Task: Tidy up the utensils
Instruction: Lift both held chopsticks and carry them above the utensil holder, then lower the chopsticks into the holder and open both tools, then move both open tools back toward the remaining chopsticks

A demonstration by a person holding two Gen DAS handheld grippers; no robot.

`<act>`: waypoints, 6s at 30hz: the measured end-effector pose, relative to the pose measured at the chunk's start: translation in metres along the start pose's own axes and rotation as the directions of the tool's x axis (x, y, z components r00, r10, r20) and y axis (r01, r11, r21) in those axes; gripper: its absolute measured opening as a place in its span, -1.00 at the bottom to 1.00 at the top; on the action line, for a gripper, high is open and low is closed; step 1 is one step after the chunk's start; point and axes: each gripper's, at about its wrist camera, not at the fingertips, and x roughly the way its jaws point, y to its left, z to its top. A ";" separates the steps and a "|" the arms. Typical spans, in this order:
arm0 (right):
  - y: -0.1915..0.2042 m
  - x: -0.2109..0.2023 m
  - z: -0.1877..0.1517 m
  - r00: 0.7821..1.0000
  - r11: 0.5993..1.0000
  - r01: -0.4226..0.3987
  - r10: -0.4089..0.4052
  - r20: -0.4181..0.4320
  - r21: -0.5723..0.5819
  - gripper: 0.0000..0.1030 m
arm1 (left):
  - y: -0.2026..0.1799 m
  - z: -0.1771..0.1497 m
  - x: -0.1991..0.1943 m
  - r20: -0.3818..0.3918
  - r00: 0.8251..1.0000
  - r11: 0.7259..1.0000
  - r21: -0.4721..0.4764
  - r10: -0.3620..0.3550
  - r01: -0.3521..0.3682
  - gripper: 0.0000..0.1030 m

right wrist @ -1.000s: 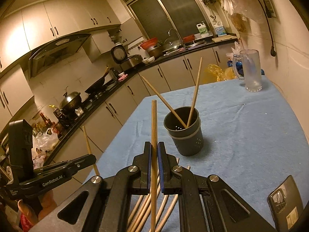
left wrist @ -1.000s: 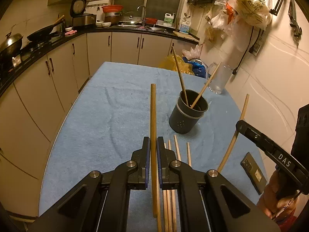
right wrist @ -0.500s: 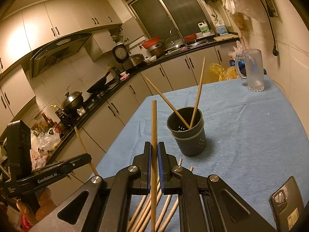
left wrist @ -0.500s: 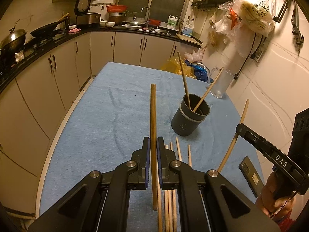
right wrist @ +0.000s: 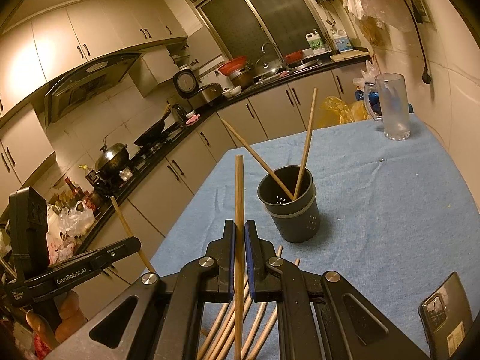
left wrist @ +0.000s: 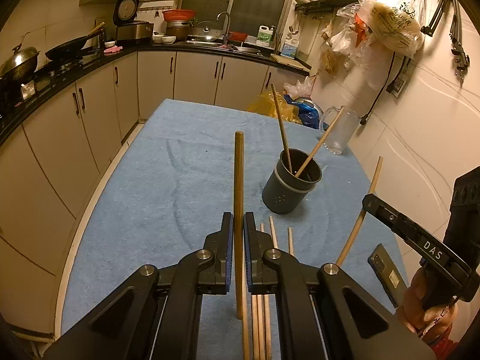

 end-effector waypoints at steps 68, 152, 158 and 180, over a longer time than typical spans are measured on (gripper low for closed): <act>-0.046 0.042 0.136 0.953 0.977 0.187 -0.206 0.222 0.103 -0.87 | -0.060 0.156 0.082 0.081 0.985 0.988 0.021 -0.154 0.153 -0.88; -0.064 0.058 -0.101 0.941 0.955 0.296 -0.287 -0.178 0.022 -0.47 | 0.020 -0.080 0.098 -0.184 0.980 0.997 -0.012 -0.071 0.070 -0.21; -0.069 0.059 -0.101 0.940 0.955 0.294 -0.282 -0.191 0.042 -0.47 | 0.004 -0.084 0.112 -0.249 0.965 0.995 0.026 -0.084 0.093 -0.39; -0.055 0.075 -0.086 0.929 0.969 0.246 -0.226 -0.293 0.034 -0.47 | 0.000 -0.074 0.131 -0.314 0.949 0.999 0.040 0.022 -0.010 -0.87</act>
